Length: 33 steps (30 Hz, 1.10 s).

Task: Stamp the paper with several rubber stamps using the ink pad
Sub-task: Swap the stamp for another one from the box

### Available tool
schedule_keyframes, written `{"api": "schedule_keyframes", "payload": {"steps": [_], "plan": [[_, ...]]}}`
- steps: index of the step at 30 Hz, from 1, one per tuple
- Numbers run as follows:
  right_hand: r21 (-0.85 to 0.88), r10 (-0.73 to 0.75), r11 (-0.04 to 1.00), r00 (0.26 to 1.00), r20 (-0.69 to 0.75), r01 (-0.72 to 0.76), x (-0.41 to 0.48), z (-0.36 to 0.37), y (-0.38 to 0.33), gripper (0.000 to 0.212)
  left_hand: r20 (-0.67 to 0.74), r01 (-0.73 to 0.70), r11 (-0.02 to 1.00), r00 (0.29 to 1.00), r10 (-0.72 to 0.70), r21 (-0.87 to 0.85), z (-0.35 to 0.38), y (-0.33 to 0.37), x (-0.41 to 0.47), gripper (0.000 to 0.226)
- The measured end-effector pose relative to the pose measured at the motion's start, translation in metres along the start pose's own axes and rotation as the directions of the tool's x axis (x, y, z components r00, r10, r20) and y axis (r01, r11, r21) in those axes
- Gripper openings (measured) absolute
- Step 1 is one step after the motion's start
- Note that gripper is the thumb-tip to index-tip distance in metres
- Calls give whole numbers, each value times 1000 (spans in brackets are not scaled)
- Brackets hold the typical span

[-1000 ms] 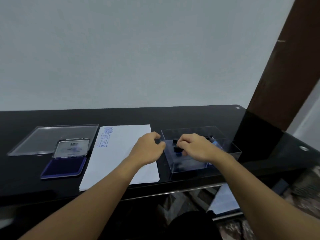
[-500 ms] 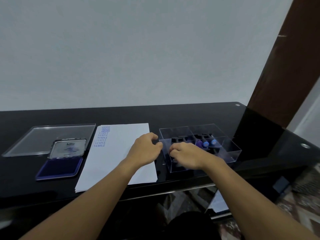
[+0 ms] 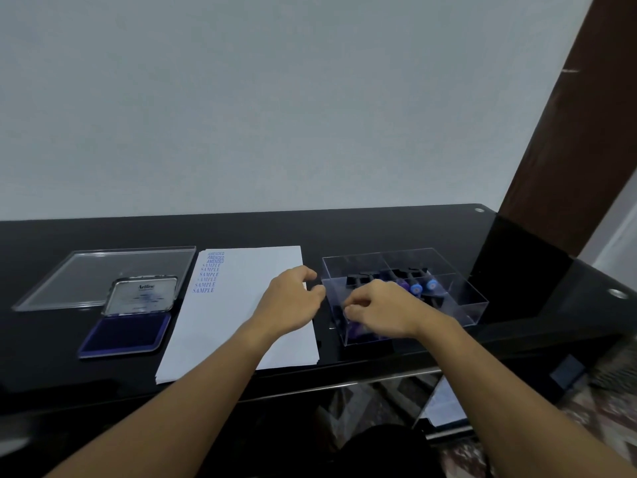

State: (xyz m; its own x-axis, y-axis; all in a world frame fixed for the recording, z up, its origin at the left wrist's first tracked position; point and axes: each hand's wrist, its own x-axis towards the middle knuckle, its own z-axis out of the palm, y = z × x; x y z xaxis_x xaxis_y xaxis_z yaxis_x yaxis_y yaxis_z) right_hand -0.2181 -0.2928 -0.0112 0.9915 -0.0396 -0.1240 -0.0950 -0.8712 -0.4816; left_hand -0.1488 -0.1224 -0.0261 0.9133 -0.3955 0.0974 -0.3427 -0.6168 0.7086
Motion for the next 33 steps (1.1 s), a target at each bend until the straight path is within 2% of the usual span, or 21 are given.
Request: {"api": "schedule_keyframes", "payload": {"steps": [2, 5, 11, 16, 18, 20, 24, 27, 33], "plan": [[52, 4, 999, 999, -47, -1, 0, 1, 2, 19, 2, -5, 1000, 1000, 5, 0, -1, 0, -1, 40], [44, 5, 999, 996, -92, -1, 1, 2, 4, 15, 10, -16, 1000, 1000, 16, 8, 0, -1, -2, 41], [39, 9, 999, 983, -184, -2, 3, -1, 6, 20, 21, -76, 997, 997, 76, 1, 4, 6, -3, 39], [111, 48, 994, 924, -380, -6, 15, -21, -1, 24, 6, -113, 993, 994, 112, 23, 12, 14, 8, 47], [103, 67, 994, 908, -414, -27, 23, -28, -2, 25, 11, -122, 992, 993, 122, 39, 16, 18, 13, 50], [76, 86, 995, 922, -377, -61, 33, -33, -1, 25, 26, -127, 990, 992, 126, 68, 20, 22, 18, 53], [-73, 99, 990, 972, -211, -117, 51, -33, 0, 27, 31, -98, 984, 995, 94, 149, 29, 22, 22, 48], [-120, 112, 985, 987, -117, -126, 60, -30, 2, 29, 35, -81, 982, 997, 76, 169, 36, 15, 21, 46], [-184, 130, 974, 991, -40, -135, 67, -23, 5, 27, 5, -86, 982, 996, 86, 170, 41, 9, 18, 48]]}}
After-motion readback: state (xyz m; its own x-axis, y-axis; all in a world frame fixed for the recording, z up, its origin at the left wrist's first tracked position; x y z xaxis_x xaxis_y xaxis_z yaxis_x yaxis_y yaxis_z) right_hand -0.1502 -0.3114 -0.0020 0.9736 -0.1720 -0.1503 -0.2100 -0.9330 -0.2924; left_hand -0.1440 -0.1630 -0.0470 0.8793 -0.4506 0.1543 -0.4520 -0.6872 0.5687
